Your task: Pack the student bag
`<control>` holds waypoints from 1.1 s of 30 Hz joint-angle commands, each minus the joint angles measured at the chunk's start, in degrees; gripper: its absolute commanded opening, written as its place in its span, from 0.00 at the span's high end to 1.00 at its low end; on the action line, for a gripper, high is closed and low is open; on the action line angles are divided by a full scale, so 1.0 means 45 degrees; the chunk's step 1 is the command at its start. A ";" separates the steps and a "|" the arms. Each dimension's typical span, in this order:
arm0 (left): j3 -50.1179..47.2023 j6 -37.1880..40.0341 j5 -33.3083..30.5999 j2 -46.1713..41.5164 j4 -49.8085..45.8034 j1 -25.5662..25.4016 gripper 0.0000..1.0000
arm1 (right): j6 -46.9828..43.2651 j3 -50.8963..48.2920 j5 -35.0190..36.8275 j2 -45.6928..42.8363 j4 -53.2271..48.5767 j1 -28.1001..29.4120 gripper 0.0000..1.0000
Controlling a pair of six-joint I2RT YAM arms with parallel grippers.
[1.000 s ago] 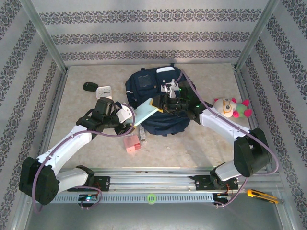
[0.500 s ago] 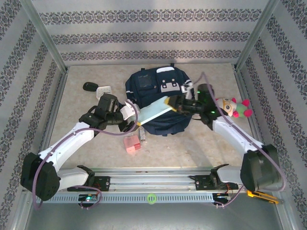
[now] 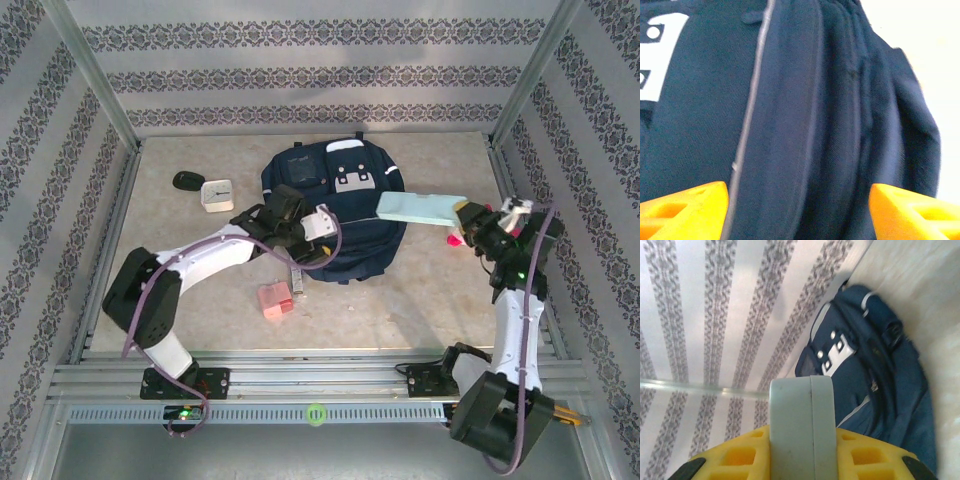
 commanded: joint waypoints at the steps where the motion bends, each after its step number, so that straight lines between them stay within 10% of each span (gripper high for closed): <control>1: 0.0653 -0.0511 -0.0024 0.0484 0.1359 -0.0203 0.25 | 0.0190 -0.0274 -0.0772 -0.0420 0.0153 -0.0617 0.82; 14: 0.1984 -0.0433 -0.1584 0.2667 0.1544 -0.0409 0.12 | -0.0103 -0.0307 -0.1153 -0.0099 0.0100 -0.0682 0.82; 24: 0.2294 -0.1528 -0.1995 0.1941 0.2093 -0.0375 0.96 | -0.0003 -0.0558 -0.0805 -0.0779 -0.0138 -0.0784 0.82; 33: 0.4242 -0.3083 -0.2035 0.1078 0.0838 0.0320 1.00 | 0.0732 -0.0981 0.2431 -0.3723 -0.1353 -0.1227 0.83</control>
